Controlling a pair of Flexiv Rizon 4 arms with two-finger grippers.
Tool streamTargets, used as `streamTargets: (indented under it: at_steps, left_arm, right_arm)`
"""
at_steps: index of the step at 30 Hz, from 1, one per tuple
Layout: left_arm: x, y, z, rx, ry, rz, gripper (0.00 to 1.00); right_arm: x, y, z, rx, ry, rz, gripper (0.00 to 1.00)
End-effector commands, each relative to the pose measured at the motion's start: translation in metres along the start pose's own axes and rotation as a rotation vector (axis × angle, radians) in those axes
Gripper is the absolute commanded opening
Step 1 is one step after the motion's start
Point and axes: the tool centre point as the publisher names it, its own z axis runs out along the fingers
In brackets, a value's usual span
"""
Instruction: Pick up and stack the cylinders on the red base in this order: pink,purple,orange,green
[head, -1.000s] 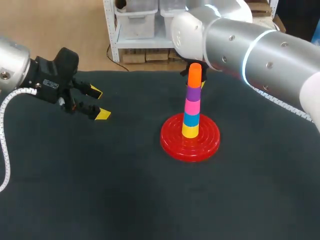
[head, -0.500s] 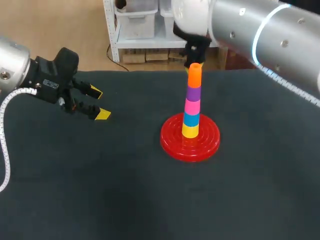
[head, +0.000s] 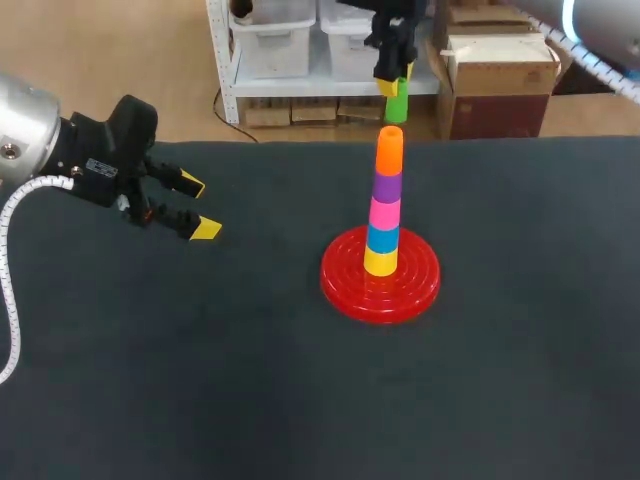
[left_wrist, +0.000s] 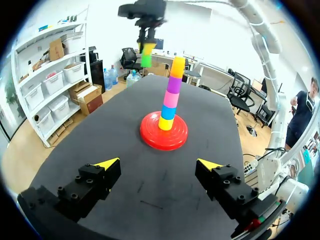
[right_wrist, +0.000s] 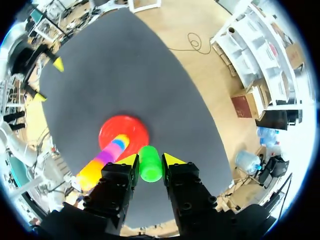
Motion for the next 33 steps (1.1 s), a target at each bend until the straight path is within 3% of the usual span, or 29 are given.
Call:
streamTargets:
  at_steps: [1, 8, 14, 22, 33]
  left_arm:
    - [0.001, 0.001, 0.001, 0.0, 0.0, 0.001, 1.0]
    - [0.001, 0.001, 0.001, 0.0, 0.0, 0.001, 1.0]
    - [0.001, 0.001, 0.001, 0.0, 0.0, 0.001, 1.0]
    - [0.001, 0.001, 0.001, 0.0, 0.0, 0.001, 1.0]
    - [0.001, 0.001, 0.001, 0.0, 0.0, 0.001, 1.0]
  right_arm:
    - [0.068, 0.046, -0.019, 0.142, -0.304, -0.011, 0.0]
    - [0.084, 0.062, -0.038, 0.164, -0.334, -0.039, 0.0]
    - [0.083, 0.074, -0.05, 0.166, -0.36, -0.072, 0.0]
    - [0.076, 0.086, -0.059, 0.14, -0.366, -0.128, 0.0]
    - [0.048, 0.087, -0.057, 0.088, -0.274, -0.228, 0.0]
